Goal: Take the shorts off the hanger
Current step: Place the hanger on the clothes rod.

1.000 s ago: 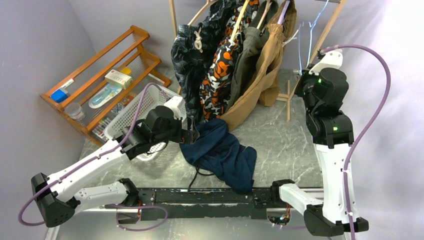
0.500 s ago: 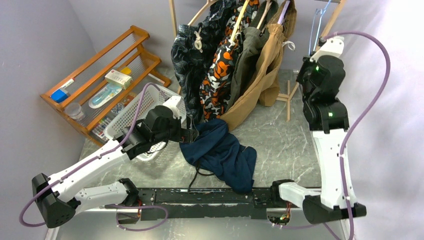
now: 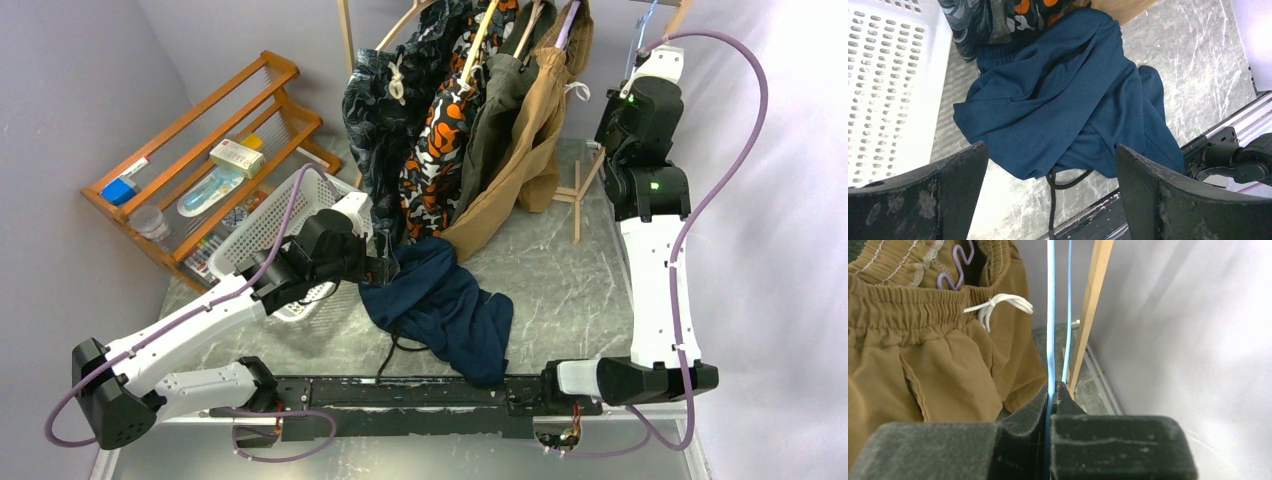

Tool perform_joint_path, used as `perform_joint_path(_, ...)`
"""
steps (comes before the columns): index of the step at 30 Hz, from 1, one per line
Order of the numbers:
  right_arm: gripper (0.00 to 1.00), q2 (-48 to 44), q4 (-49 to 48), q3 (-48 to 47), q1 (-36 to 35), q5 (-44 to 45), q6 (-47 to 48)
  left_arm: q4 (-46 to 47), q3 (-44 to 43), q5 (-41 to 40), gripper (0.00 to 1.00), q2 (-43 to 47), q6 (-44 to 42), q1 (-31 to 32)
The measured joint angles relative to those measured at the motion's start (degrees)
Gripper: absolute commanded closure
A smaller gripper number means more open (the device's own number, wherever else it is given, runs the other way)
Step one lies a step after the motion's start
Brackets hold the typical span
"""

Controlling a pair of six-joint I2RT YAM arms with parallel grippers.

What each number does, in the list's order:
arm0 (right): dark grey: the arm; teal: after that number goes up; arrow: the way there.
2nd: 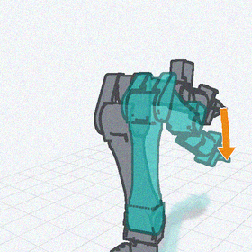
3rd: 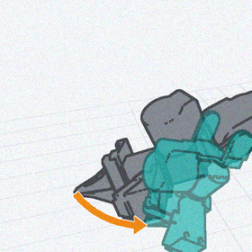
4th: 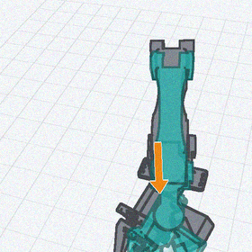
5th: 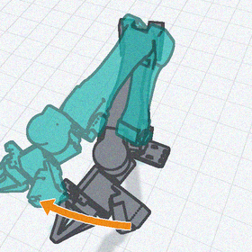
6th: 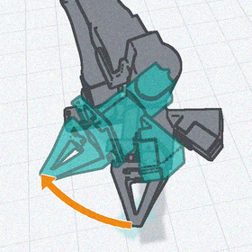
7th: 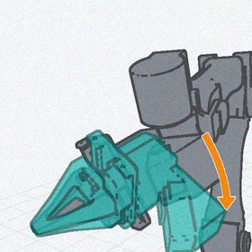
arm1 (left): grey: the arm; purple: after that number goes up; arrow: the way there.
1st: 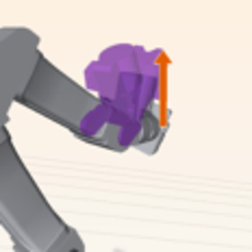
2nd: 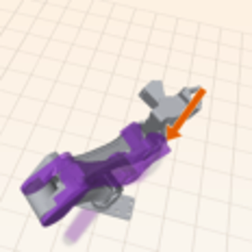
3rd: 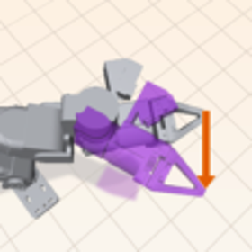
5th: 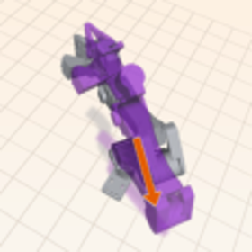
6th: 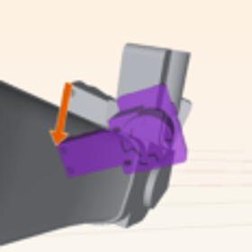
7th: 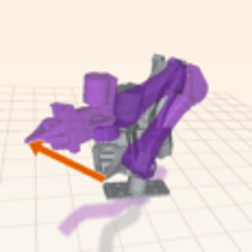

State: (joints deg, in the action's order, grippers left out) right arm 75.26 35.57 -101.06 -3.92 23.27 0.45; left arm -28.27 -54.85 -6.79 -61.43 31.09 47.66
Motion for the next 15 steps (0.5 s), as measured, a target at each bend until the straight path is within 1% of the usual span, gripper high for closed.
perform_joint_path(4,1.00,1.22,1.05,-1.77,1.49,-1.57,-0.02,0.09,0.00,0.00,0.00,0.00,0.02,0.00)
perform_joint_path(7,0.90,1.92,1.27,-1.09,1.97,-2.29,-0.59,0.07,0.00,0.02,0.00,0.00,0.02,0.00)
perform_joint_path(8,0.86,1.88,1.55,-0.22,2.08,-2.38,-0.98,0.04,0.00,0.04,0.00,0.00,0.02,0.00)
perform_joint_path(9,0.78,1.64,1.60,1.01,2.27,-2.54,-1.36,0.04,0.00,0.15,0.00,0.02,0.02,0.00)
perform_joint_path(11,0.67,1.11,2.05,3.61,2.58,-3.02,-2.03,0.09,0.00,0.37,0.00,0.11,0.04,0.00)
perform_joint_path(14,0.37,1.03,3.06,4.68,2.73,-3.56,-2.78,0.13,0.04,0.50,0.00,0.50,0.04,0.00)
perform_joint_path(15,0.30,0.98,3.23,4.68,2.75,-3.76,-3.08,0.13,0.07,0.52,0.00,0.63,0.07,0.00)
